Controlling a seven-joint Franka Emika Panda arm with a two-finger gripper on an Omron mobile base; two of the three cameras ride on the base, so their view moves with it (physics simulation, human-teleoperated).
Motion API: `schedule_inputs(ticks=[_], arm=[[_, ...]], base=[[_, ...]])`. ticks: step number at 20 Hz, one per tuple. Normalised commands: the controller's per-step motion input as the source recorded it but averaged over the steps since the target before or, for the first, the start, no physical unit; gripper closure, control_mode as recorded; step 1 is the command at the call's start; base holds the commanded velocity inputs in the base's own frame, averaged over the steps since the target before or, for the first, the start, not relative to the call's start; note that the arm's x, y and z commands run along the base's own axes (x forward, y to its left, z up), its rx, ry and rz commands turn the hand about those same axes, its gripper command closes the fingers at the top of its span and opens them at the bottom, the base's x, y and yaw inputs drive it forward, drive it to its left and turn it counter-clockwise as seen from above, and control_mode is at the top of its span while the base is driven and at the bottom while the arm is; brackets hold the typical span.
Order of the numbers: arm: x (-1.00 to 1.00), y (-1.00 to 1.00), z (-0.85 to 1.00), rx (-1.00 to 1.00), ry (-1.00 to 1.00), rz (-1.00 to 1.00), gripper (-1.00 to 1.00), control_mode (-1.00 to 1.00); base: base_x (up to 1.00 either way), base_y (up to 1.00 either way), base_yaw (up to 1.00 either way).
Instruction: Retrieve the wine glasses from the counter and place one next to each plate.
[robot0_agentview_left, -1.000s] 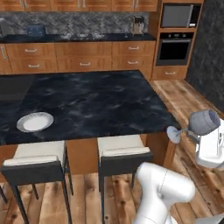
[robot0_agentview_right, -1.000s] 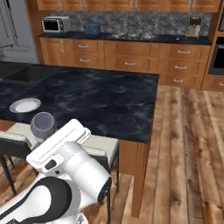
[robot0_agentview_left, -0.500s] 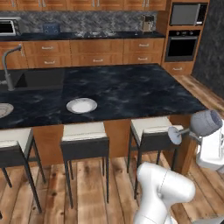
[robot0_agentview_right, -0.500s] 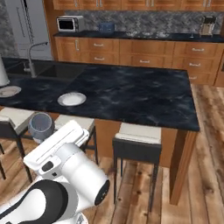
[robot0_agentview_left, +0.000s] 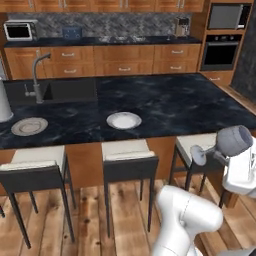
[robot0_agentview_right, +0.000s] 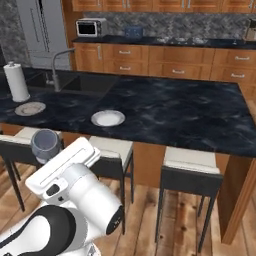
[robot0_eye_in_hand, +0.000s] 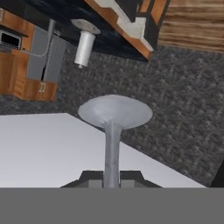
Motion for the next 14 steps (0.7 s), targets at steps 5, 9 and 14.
schedule_inputs(ticks=[5, 9, 14], arm=[[0.0, 0.0, 0.0, 0.0, 0.0, 0.0, 1.0, 1.0], [0.0, 0.0, 0.0, 0.0, 0.0, 0.0, 1.0, 1.0], [0.0, 0.0, 0.0, 0.0, 0.0, 0.0, 1.0, 1.0]], base=[[0.8, -0.43, 0.0], [0.75, -0.09, 0.0], [0.57, -0.04, 0.0]])
